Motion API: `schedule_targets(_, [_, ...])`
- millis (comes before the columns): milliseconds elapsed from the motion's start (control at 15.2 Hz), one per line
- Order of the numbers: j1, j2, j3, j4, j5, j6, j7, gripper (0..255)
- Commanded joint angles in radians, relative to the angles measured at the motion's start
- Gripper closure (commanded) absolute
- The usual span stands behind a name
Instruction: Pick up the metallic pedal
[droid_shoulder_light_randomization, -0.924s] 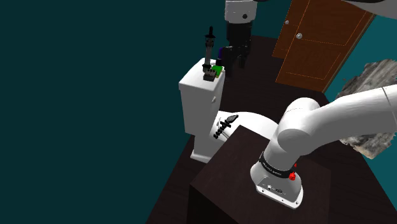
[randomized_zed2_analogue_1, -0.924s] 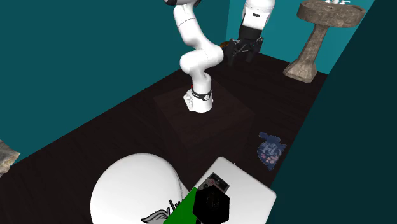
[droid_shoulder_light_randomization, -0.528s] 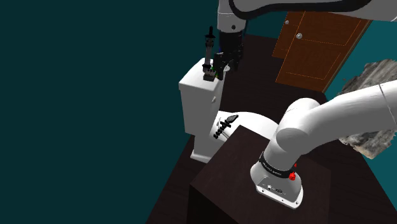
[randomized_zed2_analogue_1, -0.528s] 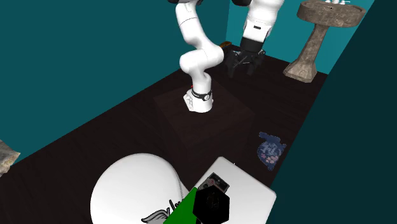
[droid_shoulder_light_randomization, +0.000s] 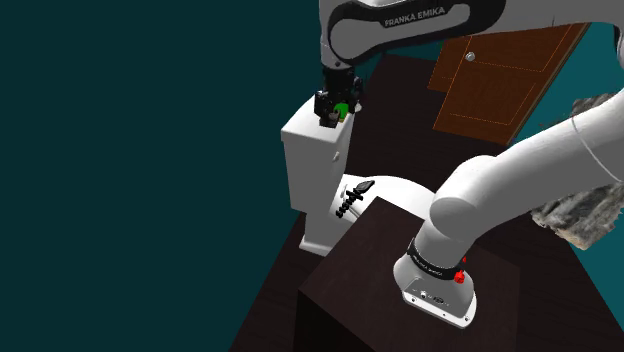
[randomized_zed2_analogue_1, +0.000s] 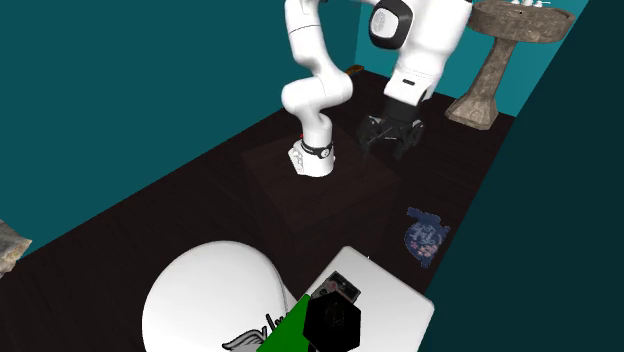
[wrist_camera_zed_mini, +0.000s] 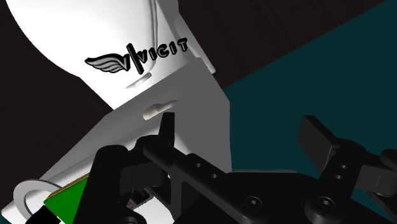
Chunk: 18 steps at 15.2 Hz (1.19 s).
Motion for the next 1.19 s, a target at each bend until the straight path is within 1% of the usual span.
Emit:
schedule_targets(0, [-0.027, 0.054, 0.003, -0.001, -0.036, 0.075, 0.045, 0])
schedule_targets(264, [-0.083, 0.170, 0.008, 0.033, -0.115, 0.189, 0.137, 0])
schedule_targets(528, [-0.139, 0.288, 0.009, 0.088, -0.205, 0.281, 0.239, 0])
schedule_targets(792, [-0.187, 0.406, 0.004, 0.162, -0.301, 0.348, 0.346, 0])
schedule_targets(1122, [-0.232, 0.547, -0.017, 0.278, -0.420, 0.399, 0.478, 0])
